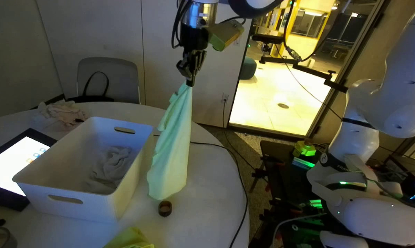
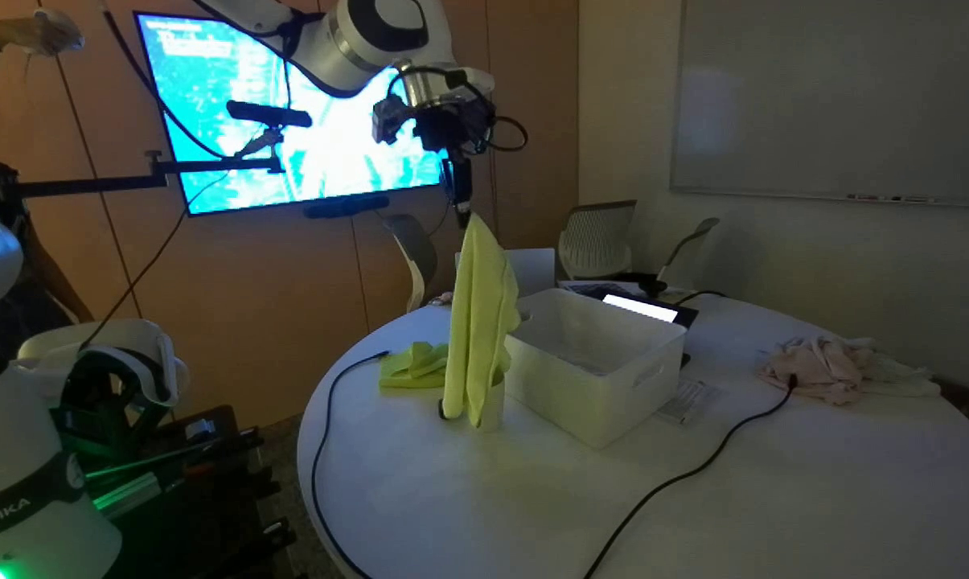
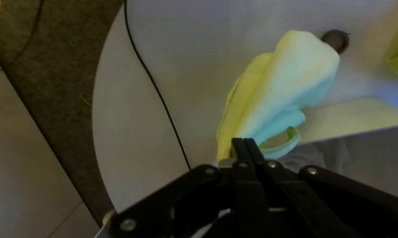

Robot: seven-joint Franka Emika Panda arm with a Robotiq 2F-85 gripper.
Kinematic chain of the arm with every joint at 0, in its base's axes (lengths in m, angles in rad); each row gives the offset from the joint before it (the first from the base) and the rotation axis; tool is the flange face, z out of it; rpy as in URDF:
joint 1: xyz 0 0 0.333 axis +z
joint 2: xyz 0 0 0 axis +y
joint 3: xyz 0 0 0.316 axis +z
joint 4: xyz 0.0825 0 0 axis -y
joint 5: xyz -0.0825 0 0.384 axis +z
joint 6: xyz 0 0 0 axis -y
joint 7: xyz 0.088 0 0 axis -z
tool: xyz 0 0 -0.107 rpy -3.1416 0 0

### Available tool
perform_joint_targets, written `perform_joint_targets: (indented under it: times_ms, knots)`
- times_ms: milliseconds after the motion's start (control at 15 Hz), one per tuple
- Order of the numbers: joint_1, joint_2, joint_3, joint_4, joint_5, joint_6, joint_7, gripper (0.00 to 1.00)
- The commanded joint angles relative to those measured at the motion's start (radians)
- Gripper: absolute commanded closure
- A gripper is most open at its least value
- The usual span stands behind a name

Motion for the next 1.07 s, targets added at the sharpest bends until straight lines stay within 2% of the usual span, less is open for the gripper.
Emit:
perform_joint_targets:
  times_ms: [0, 200, 400, 667, 1000]
  knots:
    - [0.063, 0.045, -0.045, 0.171, -0.019, -0.275, -0.033, 1.00]
    - [0.085, 0.080, -0.063, 0.319, -0.010, -0.446, -0.081, 1.00]
    - [0.104, 0.154, -0.075, 0.488, -0.004, -0.538, -0.111, 1.00]
    - [0.129, 0.273, -0.093, 0.687, 0.013, -0.583, -0.112, 1.00]
    - [0.151, 0.425, -0.132, 0.916, 0.087, -0.559, -0.071, 1.00]
